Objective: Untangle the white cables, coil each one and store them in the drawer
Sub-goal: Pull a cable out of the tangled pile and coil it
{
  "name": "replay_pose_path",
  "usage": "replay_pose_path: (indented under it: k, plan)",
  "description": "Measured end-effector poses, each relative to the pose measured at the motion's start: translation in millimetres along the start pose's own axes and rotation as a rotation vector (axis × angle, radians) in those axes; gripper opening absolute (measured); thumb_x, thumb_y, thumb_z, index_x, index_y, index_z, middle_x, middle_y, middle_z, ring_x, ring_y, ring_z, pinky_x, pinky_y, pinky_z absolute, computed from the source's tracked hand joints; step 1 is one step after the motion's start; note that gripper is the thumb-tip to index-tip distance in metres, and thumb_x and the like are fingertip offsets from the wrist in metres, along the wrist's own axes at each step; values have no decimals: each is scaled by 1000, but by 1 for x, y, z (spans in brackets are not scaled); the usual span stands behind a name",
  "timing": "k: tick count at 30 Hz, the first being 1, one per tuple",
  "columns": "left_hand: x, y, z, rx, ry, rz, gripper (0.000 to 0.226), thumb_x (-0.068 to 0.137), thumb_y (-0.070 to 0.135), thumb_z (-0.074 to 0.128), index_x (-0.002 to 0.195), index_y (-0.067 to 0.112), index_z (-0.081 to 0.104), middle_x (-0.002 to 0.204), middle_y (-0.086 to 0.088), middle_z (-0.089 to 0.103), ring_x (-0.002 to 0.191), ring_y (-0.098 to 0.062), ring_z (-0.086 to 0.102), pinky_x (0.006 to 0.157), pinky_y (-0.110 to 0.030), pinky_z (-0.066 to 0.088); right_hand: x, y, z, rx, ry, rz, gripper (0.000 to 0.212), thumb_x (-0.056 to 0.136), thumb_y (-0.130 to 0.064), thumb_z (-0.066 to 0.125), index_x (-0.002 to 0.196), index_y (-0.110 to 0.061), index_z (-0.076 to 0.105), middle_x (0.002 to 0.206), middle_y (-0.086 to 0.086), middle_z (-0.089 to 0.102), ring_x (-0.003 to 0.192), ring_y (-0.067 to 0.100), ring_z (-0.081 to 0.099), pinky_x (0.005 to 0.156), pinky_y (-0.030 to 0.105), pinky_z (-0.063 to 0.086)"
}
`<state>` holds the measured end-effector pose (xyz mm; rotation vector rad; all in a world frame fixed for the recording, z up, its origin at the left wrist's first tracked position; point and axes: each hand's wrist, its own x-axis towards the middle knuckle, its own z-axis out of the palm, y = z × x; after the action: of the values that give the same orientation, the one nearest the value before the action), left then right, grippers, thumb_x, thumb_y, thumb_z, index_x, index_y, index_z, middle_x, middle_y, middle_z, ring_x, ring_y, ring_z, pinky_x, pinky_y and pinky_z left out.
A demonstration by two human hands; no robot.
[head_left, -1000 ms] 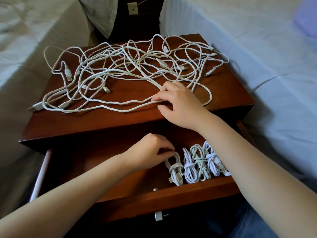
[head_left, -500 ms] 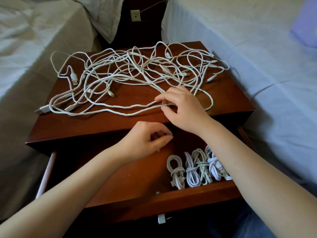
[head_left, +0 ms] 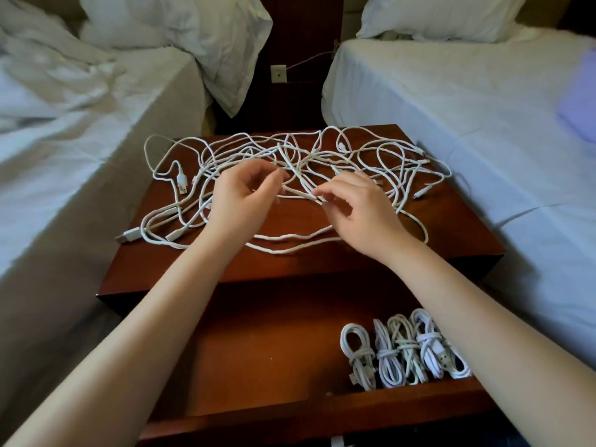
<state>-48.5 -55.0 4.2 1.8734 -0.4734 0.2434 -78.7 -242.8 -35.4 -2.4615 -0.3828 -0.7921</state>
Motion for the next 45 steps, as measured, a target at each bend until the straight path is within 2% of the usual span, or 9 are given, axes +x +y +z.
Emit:
replay_pose_path:
  k: [4, 11, 17, 21, 27, 32, 37, 42, 45]
  plan:
    - [35, 1, -1, 69, 99, 8, 15, 93, 19, 57, 97, 13, 70, 80, 2, 67, 75, -9, 61, 66, -20, 49, 25, 7, 9, -20, 63, 0, 20, 86, -3, 62, 103, -7, 71, 96, 4, 68, 96, 22, 59, 82, 29, 46]
    - [68, -19, -3, 128, 271, -71, 19, 92, 17, 54, 102, 12, 70, 86, 2, 66, 71, -3, 56, 57, -5, 41, 65, 15, 29, -37, 169, 54, 21, 88, -5, 59, 105, -9, 71, 94, 2, 65, 93, 13, 51, 79, 17, 37]
    - [71, -41, 0, 169, 245, -106, 18, 93, 18, 55, 104, 15, 69, 92, 5, 66, 86, -8, 60, 67, -11, 42, 79, 23, 41, -26, 210, 156, 19, 92, -17, 60, 107, -11, 70, 102, 3, 64, 101, 17, 54, 83, 22, 39]
    - [73, -50, 0, 271, 191, -44, 21, 95, 13, 52, 109, 13, 68, 108, 2, 61, 102, -11, 56, 78, -14, 42, 80, 14, 49, 10, 39, 239, 34, 96, -37, 53, 120, -15, 65, 111, -2, 65, 106, 14, 55, 87, 27, 45]
    - [68, -67, 5, 348, 6, -12, 35, 97, 10, 47, 130, 13, 57, 134, -4, 56, 126, -19, 47, 106, -34, 39, 77, 5, 47, 115, -42, 236, 43, 86, -50, 64, 118, -21, 64, 81, -5, 56, 83, 13, 56, 74, 31, 49]
    - [63, -60, 2, 369, 78, 139, 19, 92, 15, 60, 105, 8, 72, 101, -5, 69, 100, -19, 59, 90, -42, 48, 77, 5, 40, 86, 40, 199, 18, 94, -29, 60, 99, -16, 70, 79, -4, 64, 74, 13, 59, 68, 37, 53]
    - [65, -57, -16, 423, 211, 198, 17, 91, 19, 64, 91, 6, 73, 83, 3, 61, 88, -15, 53, 71, -16, 35, 77, 20, 24, -19, 178, 266, 22, 98, -22, 52, 94, -13, 72, 72, -4, 66, 66, 14, 59, 58, 31, 51]
    - [68, -56, -33, 479, 409, 259, 15, 87, 15, 66, 83, 3, 74, 74, -6, 66, 78, -15, 49, 79, -26, 34, 70, 32, 21, -174, 95, 350, 23, 99, -24, 51, 98, -15, 71, 79, -2, 67, 73, 16, 59, 58, 26, 45]
    - [67, -59, -35, 556, 300, 233, 19, 89, 18, 65, 79, 5, 76, 65, -5, 63, 72, -22, 54, 75, -29, 37, 70, 35, 25, -136, 84, 328, 21, 99, -22, 51, 98, -15, 71, 82, 0, 68, 78, 18, 61, 63, 31, 50]
